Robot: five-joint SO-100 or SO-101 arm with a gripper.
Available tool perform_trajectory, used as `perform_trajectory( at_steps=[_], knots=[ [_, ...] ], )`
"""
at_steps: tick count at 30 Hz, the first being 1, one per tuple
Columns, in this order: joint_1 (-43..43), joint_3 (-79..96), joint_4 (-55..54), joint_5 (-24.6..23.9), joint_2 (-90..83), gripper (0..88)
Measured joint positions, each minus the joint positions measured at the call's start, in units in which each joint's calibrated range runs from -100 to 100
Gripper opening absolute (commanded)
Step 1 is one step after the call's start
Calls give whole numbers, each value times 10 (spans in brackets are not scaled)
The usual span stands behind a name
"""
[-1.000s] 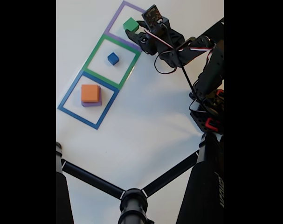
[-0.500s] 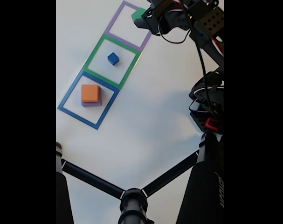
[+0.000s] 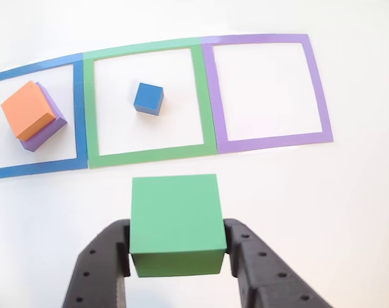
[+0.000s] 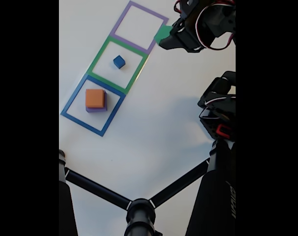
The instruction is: Tower of hanoi
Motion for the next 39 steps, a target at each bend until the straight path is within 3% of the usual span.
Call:
perform_trajectory(
  at_steps=[33, 39],
  knots=[
    [-327, -20, 20, 0, -40, 60],
    [-355, 135, -108, -4, -56, 59]
  ],
)
